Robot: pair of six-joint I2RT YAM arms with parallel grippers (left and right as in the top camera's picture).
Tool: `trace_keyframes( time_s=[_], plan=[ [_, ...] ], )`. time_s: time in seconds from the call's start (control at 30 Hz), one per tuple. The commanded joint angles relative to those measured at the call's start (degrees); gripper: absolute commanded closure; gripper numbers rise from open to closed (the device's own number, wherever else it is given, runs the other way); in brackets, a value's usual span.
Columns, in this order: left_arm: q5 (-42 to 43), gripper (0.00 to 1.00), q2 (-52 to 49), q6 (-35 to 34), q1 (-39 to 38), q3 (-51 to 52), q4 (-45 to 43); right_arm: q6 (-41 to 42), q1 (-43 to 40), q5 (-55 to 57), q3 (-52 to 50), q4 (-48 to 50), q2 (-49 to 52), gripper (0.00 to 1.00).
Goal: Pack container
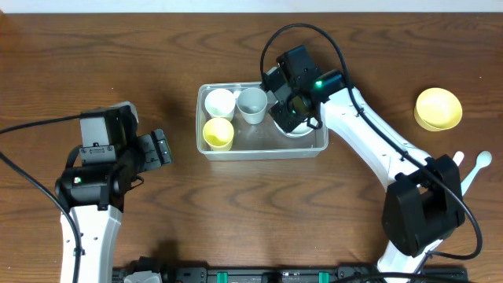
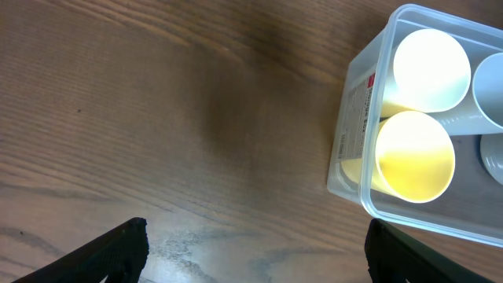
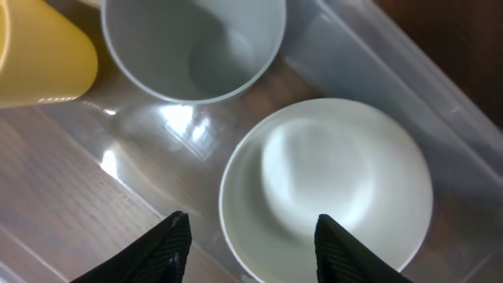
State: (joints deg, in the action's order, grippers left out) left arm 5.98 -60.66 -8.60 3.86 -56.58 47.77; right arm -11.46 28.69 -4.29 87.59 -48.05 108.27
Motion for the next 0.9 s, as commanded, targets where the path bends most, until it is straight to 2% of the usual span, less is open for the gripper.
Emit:
trace_keyframes(
  time_s=[0.0,0.2,0.23,0.27,0.3,0.37,0.47,0.67,0.87],
  plan=[
    [-0.59,0.12,-0.04,0.11,-0.04,0.87,0.15,1.27,0.09,3.80,0.59,0.33,0.02,0.46],
    [-0.59,0.12,-0.04,0.11,-0.04,0.87,0.15,13.79,-2.91,13.75,5.20,-0.70,-3.65,0.39],
    [-0.59,0.12,-0.04,0.11,-0.04,0.87,0.15,14.97,-4.11,13.73,6.14,-1.07,-4.35,0.34],
    [-0.59,0.12,-0.04,0.13,-0.04,0.87,0.15,16.50,-5.86,13.73,7.17,-1.51,-5.22,0.26],
    [-0.59,0.12,-0.04,0.11,-0.04,0.87,0.13,17.73,-7.87,13.73,8.07,-1.81,-6.01,0.22],
    [-0.59,0.12,-0.04,0.13,-0.04,0.87,0.13,19.19,-12.09,13.73,9.35,-2.40,-7.04,0.22],
    [-0.59,0.11,-0.04,0.11,-0.04,0.87,0.13,19.58,-19.69,13.11,9.90,-2.89,-7.28,0.14],
    [-0.59,0.12,-0.04,0.11,-0.04,0.87,0.13,18.95,-33.62,11.50,9.86,-5.16,-3.39,0.14],
    [-0.59,0.12,-0.04,0.11,-0.04,0.87,0.15,15.96,-40.65,8.26,9.84,-6.01,3.50,0.15]
  ],
)
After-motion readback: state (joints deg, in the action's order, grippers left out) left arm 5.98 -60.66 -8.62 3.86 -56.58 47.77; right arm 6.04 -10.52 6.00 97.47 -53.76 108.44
